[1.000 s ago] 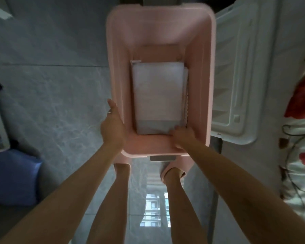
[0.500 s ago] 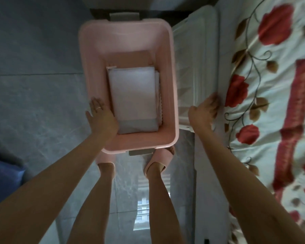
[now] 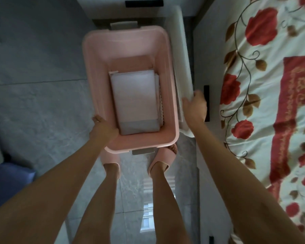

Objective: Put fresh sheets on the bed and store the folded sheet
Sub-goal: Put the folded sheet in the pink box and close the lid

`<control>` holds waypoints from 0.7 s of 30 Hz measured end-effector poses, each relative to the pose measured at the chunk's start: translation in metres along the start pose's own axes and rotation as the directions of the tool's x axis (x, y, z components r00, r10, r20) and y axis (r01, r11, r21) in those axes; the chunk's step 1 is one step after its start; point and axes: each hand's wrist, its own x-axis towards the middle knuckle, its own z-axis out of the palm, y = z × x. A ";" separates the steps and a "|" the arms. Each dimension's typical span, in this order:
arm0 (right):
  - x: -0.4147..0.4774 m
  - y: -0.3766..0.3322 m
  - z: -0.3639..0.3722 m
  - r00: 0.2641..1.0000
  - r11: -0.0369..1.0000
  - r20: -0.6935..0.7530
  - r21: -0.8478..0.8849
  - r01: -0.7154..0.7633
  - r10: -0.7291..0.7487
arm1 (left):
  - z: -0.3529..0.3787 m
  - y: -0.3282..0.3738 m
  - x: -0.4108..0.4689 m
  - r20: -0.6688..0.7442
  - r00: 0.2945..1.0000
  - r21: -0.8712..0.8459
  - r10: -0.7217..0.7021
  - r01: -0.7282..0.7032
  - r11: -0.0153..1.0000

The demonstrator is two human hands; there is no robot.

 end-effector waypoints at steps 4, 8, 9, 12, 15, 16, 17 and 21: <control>-0.038 -0.018 -0.029 0.973 0.980 -0.123 -0.029 0.195 -0.197 | -0.016 -0.017 -0.002 0.054 0.997 -0.075 0.051 -0.047 0.996; -0.078 -0.016 -0.071 0.904 0.940 -0.262 -0.043 0.338 -0.337 | -0.041 -0.015 -0.016 0.059 0.993 -0.169 0.104 -0.092 0.981; -0.090 -0.016 -0.080 0.889 0.926 -0.274 -0.025 0.376 -0.368 | -0.039 -0.017 -0.024 0.075 0.993 -0.231 0.096 -0.076 0.970; -0.119 -0.027 -0.107 0.868 0.885 -0.254 0.082 0.459 -0.427 | -0.034 -0.012 -0.060 0.088 0.991 -0.331 0.101 -0.066 0.941; -0.141 -0.056 -0.141 0.897 0.841 -0.152 0.311 0.442 -0.415 | -0.056 0.003 -0.098 0.010 0.989 -0.467 0.145 -0.123 0.876; -0.144 -0.061 -0.148 0.903 0.814 -0.121 0.395 0.426 -0.413 | -0.064 0.008 -0.106 -0.022 0.986 -0.506 0.166 -0.155 0.848; -0.146 -0.070 -0.159 0.911 0.784 -0.075 0.483 0.390 -0.406 | -0.076 0.012 -0.114 -0.066 0.982 -0.550 0.176 -0.182 0.815; -0.135 -0.066 -0.153 0.936 0.655 0.282 0.751 -0.080 -0.209 | -0.083 0.012 -0.115 -0.045 0.998 -0.701 0.033 -0.055 0.711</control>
